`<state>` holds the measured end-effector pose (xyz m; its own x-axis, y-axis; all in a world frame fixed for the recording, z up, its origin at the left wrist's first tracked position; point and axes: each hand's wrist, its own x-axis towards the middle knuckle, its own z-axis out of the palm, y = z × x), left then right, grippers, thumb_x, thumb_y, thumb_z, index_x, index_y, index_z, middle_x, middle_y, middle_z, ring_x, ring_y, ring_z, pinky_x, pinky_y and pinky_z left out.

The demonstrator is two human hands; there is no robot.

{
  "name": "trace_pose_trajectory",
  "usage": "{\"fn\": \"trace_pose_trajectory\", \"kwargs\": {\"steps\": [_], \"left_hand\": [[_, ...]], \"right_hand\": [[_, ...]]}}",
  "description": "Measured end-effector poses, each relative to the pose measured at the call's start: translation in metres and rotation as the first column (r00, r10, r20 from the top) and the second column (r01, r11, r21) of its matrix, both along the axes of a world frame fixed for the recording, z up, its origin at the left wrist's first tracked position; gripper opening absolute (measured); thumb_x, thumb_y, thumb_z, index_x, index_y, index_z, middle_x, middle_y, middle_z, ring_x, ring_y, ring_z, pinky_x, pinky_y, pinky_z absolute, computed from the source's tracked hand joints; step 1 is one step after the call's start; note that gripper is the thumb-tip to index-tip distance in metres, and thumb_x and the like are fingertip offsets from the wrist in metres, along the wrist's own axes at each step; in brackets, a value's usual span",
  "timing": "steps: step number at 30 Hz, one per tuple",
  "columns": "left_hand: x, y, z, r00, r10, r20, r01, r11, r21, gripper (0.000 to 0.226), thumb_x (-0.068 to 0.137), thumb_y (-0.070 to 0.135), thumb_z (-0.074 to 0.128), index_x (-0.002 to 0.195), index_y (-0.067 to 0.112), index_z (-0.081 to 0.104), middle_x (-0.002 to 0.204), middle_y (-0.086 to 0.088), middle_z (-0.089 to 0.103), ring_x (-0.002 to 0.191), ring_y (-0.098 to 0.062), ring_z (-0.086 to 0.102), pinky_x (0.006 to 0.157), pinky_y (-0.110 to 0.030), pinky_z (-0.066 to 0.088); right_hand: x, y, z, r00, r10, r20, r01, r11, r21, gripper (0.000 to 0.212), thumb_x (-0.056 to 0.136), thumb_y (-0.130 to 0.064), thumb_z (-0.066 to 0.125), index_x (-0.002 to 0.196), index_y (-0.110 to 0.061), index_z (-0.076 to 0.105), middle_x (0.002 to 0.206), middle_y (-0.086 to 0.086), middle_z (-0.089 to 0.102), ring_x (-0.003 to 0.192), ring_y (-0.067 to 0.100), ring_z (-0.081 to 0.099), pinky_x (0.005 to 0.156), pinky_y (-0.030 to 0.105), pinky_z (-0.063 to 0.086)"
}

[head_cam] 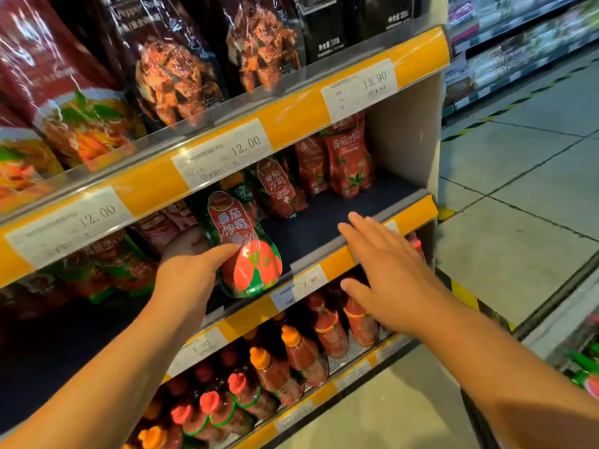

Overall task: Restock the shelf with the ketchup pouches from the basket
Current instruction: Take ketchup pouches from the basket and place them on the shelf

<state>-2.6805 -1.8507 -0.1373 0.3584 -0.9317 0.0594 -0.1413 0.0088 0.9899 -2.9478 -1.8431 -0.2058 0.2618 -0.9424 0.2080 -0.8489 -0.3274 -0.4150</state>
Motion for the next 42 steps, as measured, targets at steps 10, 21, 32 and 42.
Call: {"fn": "trace_pose_trajectory", "kwargs": {"steps": [10,21,32,42], "left_hand": [[0.002,-0.061,-0.007,0.942,0.192,0.275,-0.184,0.981,-0.056,0.068,0.083,0.023,0.087,0.141,0.009,0.055,0.140,-0.011,0.064,0.127,-0.029,0.062,0.104,-0.036,0.049],[-0.013,-0.097,-0.020,0.960,0.153,0.233,-0.148,0.988,-0.038,0.070,0.087,0.026,0.082,0.148,0.017,0.049,0.144,-0.005,0.062,0.131,-0.025,0.060,0.107,-0.038,0.046],[-0.013,-0.109,-0.031,0.892,0.339,0.299,-0.355,0.935,-0.001,0.063,0.094,0.036,0.070,0.148,0.011,0.049,0.144,-0.011,0.059,0.127,-0.030,0.060,0.088,-0.028,0.042],[-0.013,-0.120,-0.028,0.937,0.193,0.292,-0.198,0.980,-0.013,0.070,0.097,0.026,0.071,0.157,0.018,0.036,0.156,-0.007,0.049,0.142,-0.028,0.049,0.115,-0.038,0.040]], "right_hand": [[0.014,-0.003,-0.018,0.995,-0.015,-0.101,0.019,0.999,0.039,0.100,0.098,-0.031,0.062,0.167,-0.034,-0.011,0.174,-0.007,-0.022,0.160,0.016,-0.024,0.133,0.045,0.001],[0.017,-0.003,-0.016,0.998,-0.008,-0.063,0.013,0.997,0.075,0.102,0.095,-0.025,0.063,0.167,-0.032,-0.008,0.175,-0.005,-0.020,0.160,0.017,-0.024,0.132,0.044,0.001],[0.014,-0.003,-0.017,0.999,0.006,-0.047,-0.003,0.998,0.068,0.102,0.094,-0.023,0.064,0.167,-0.032,-0.007,0.175,-0.005,-0.018,0.160,0.016,-0.024,0.133,0.043,0.002],[0.014,-0.004,-0.015,0.999,0.007,-0.044,-0.004,0.997,0.071,0.100,0.095,-0.021,0.062,0.167,-0.032,-0.006,0.176,-0.005,-0.017,0.160,0.016,-0.023,0.131,0.042,0.002]]}}
